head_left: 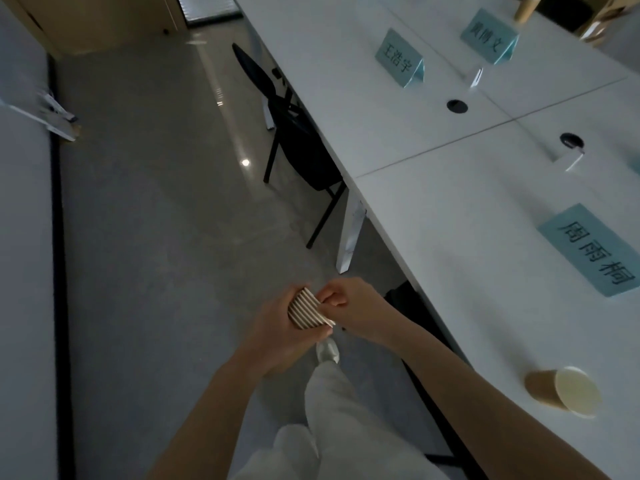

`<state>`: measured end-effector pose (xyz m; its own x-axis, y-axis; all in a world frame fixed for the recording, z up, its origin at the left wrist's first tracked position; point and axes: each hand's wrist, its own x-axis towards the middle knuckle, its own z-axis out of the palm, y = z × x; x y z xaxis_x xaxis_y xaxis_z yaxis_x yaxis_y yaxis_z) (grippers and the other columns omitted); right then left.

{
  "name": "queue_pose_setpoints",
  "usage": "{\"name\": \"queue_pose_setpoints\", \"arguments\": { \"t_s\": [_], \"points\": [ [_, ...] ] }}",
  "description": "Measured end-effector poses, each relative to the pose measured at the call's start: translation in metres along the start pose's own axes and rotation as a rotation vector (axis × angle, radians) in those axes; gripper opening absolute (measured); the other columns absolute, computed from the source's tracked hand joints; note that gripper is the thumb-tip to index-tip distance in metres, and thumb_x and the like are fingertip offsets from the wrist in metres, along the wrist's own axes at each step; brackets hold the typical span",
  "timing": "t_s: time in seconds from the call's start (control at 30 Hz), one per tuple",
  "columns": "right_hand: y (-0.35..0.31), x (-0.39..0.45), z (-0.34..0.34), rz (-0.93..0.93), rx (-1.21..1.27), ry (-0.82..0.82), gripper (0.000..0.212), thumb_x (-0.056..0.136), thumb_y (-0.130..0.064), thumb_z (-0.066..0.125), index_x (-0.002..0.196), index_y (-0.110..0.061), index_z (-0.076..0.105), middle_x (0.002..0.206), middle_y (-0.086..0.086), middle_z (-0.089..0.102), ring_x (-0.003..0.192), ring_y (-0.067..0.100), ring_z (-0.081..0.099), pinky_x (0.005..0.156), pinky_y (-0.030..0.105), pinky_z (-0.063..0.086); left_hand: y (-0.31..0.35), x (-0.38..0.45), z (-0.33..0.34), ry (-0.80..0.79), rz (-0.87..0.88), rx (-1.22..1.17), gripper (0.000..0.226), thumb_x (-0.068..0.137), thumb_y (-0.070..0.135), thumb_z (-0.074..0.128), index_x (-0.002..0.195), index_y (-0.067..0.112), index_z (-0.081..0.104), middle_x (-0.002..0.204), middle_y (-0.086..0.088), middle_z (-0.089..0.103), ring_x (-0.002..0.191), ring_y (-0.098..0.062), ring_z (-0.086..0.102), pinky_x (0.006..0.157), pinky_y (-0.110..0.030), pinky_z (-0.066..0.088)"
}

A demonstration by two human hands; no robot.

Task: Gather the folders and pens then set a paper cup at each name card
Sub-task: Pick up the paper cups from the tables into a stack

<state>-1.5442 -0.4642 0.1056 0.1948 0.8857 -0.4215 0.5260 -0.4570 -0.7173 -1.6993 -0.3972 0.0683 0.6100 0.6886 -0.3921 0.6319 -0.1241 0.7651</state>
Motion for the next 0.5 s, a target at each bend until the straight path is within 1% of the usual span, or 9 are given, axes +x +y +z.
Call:
{"name": "queue_pose_setpoints", "arguments": {
  "t_s": [0.07,0.1,0.17,0.2,0.23,0.33,0.37,0.43,0.5],
  "points": [
    [-0.002,0.032,-0.016,-0.001,0.015,0.006,0.020,0.085,-0.022,0.061,0.102,-0.016,0.069,0.101,0.000,0.072,0.092,0.012,0.067,0.087,0.030,0.054,0.009,0.030,-0.015,0.003,-0.006,0.032,0.084,0.056,0.060,0.077,0.131,0.042,0.044,0.104,0.017,0.063,0.091,0.000,0.062,0.080,-0.026,0.054],
    [-0.003,0.050,-0.026,0.003,0.016,0.016,0.018,0.084,-0.025,0.064,0.099,-0.016,0.068,0.098,-0.001,0.072,0.090,0.012,0.067,0.085,0.029,0.054,0.014,0.046,-0.024,0.015,-0.006,0.035,0.084,0.056,0.059,0.078,0.131,0.043,0.044,0.104,0.017,0.063,0.091,0.000,0.062,0.079,-0.024,0.053],
    [-0.006,0.080,-0.044,0.010,0.041,0.047,0.016,0.080,-0.028,0.070,0.092,-0.019,0.066,0.092,-0.003,0.069,0.084,0.010,0.066,0.078,0.026,0.053,0.024,0.072,-0.042,0.034,0.005,0.020,0.080,0.060,0.047,0.084,0.130,0.038,0.046,0.103,0.015,0.064,0.089,0.001,0.062,0.073,-0.018,0.050],
    [-0.009,0.096,-0.055,0.008,0.060,0.065,0.017,0.078,-0.028,0.072,0.090,-0.020,0.064,0.088,-0.004,0.068,0.081,0.009,0.064,0.076,0.025,0.053,0.029,0.086,-0.051,0.047,0.007,-0.001,0.080,0.060,0.042,0.086,0.130,0.035,0.048,0.104,0.014,0.064,0.089,0.001,0.062,0.072,-0.017,0.050],
    [-0.011,0.109,-0.063,0.006,0.083,0.079,0.016,0.078,-0.027,0.073,0.089,-0.020,0.063,0.086,-0.004,0.066,0.080,0.009,0.064,0.075,0.026,0.053,0.033,0.099,-0.060,0.059,0.004,-0.018,0.083,0.058,0.042,0.087,0.130,0.033,0.048,0.106,0.013,0.064,0.090,0.000,0.063,0.072,-0.019,0.051],
    [-0.021,0.152,-0.090,-0.001,0.143,0.077,0.013,0.081,-0.024,0.069,0.090,-0.019,0.061,0.087,-0.003,0.065,0.083,0.014,0.065,0.074,0.029,0.053,0.041,0.141,-0.082,0.100,-0.008,-0.080,0.093,0.045,0.052,0.084,0.128,0.028,0.047,0.108,0.008,0.064,0.090,-0.005,0.065,0.073,-0.027,0.056],
    [-0.024,0.164,-0.097,-0.001,0.148,0.076,0.012,0.082,-0.024,0.068,0.091,-0.019,0.061,0.087,-0.003,0.065,0.083,0.014,0.064,0.072,0.028,0.052,0.042,0.152,-0.087,0.118,-0.010,-0.102,0.092,0.046,0.049,0.086,0.127,0.027,0.048,0.107,0.007,0.064,0.089,-0.006,0.065,0.073,-0.028,0.056],
    [-0.031,0.186,-0.109,0.011,0.141,0.081,0.013,0.084,-0.023,0.065,0.095,-0.017,0.063,0.090,-0.003,0.065,0.083,0.013,0.063,0.070,0.026,0.051,0.043,0.173,-0.098,0.156,-0.040,-0.114,0.082,0.052,0.038,0.091,0.122,0.026,0.049,0.103,0.007,0.065,0.087,-0.006,0.065,0.069,-0.024,0.054],
    [-0.037,0.205,-0.119,0.013,0.138,0.107,0.015,0.085,-0.023,0.064,0.098,-0.015,0.064,0.092,-0.002,0.066,0.087,0.014,0.065,0.076,0.029,0.053,0.044,0.189,-0.111,0.199,-0.067,-0.128,0.077,0.052,0.038,0.091,0.117,0.026,0.051,0.100,0.007,0.066,0.084,-0.005,0.065,0.067,-0.022,0.052]
  ]
}}
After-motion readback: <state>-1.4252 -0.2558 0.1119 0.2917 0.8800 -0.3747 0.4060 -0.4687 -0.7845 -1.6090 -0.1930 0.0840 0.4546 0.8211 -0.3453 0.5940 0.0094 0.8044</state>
